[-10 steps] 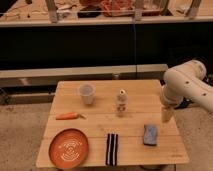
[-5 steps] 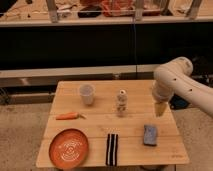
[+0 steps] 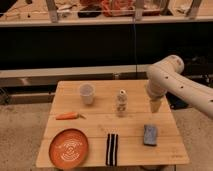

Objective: Knock the bottle over

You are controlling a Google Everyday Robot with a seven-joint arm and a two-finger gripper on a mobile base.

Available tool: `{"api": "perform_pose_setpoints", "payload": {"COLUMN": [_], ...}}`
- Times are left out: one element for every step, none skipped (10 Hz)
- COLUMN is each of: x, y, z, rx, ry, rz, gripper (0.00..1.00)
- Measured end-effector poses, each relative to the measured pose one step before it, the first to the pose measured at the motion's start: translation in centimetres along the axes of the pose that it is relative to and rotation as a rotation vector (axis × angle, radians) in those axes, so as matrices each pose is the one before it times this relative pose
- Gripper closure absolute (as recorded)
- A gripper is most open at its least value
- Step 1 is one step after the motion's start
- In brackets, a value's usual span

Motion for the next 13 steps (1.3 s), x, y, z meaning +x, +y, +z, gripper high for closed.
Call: {"api": "perform_pose_setpoints", "payload": {"x": [-0.201, -0.238, -0.907, -0.467, -0.042, -0.155, -0.118, -0.513, -0.141, -0.155, -0.268, -0.149, -0.135], "y": [-0.170, -0.191, -0.419, -0.293, -0.078, -0.157, -0.155, -0.361, -0.074, -0.145, -0.172, -0.090, -0.079], "z": [0.167, 0.124, 0.093, 0.038, 0.107, 0.115, 0.152, 0.099, 0.090, 0.043, 0.125, 0.101, 0.065], "rx": [0.00048, 0.00120, 0.00021, 0.00197, -0.00153, 0.00035, 0.00077, 0.00206, -0.00054, 0.00084, -0.00044, 0.00038, 0.00077], "ry": [0.00031, 0.00490, -0.00533, -0.00252, 0.00192, -0.00052, -0.00063, -0.00188, -0.00020, -0.00056, -0.00081, -0.00027, -0.00054], "rz": [-0.00883, -0.00938, -0.01152, -0.00709, -0.00280, -0.00715, -0.00872, -0.01052, -0.00380, -0.00375, -0.00548, -0.00456, -0.00390], "gripper": [0.20, 0.20, 0.20, 0.20, 0.20, 0.20, 0.20, 0.20, 0.20, 0.20, 0.20, 0.20, 0.20]}}
